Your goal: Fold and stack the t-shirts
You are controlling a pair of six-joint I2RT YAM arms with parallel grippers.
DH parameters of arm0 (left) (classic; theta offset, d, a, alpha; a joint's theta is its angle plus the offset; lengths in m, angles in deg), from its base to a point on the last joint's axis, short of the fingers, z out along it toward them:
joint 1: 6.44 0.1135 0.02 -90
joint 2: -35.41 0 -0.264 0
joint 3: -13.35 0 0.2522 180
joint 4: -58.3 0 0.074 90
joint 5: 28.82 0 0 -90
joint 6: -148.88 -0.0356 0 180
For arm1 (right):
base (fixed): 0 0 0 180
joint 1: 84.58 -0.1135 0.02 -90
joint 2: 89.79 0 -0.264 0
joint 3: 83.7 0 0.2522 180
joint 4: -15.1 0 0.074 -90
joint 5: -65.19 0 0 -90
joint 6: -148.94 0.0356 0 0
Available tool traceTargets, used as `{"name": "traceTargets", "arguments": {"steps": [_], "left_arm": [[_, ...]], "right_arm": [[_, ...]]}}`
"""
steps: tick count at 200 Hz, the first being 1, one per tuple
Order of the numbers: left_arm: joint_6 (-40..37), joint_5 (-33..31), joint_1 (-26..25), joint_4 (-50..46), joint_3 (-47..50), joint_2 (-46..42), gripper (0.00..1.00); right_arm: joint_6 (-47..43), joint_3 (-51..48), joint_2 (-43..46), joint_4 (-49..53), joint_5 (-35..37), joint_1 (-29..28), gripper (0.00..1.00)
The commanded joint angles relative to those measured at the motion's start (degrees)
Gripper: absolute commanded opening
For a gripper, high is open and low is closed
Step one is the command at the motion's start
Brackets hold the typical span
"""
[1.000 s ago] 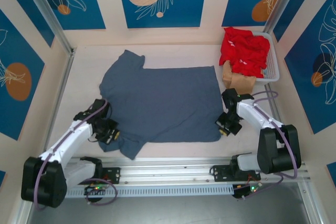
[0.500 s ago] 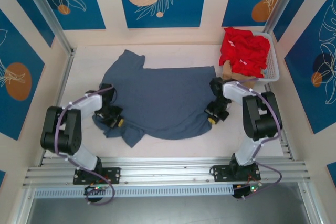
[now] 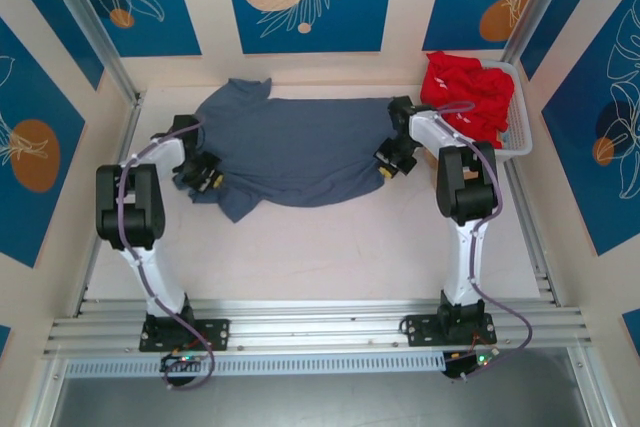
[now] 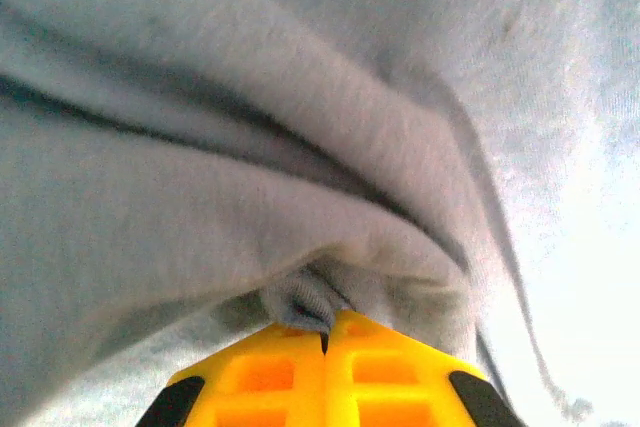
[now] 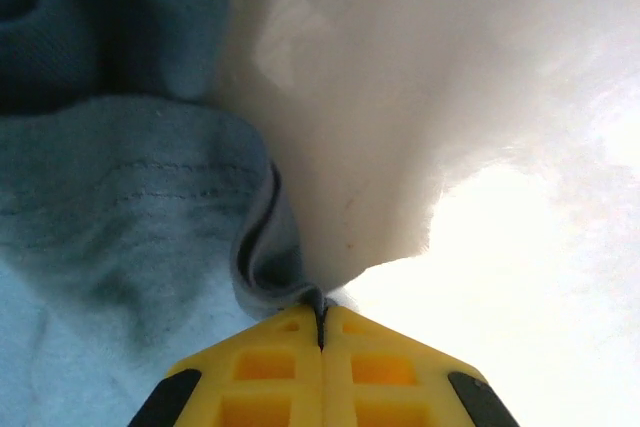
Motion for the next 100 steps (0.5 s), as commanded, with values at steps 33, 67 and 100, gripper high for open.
{"name": "traceTargets", "arguments": {"steps": [33,67,100], "left_arm": [[1.62,-3.78,-2.12,-12.99,24.8,-25.69,0.0],[8.44,-1.18,-3.02,-12.9,40.64,-40.38,0.0],[11.18,1.83,-3.1,-10.74,47.11,-43.38,0.0]], "right_arm": [[-0.82,-23.57,20.59,1.33,0.01,-0.66,0.0],[-1.51,-37.0,29.67,0.27,0.45,-2.08,0.0],[-2.87,-43.81,30.7,-0.84,4.14,-2.11,0.0]]}}
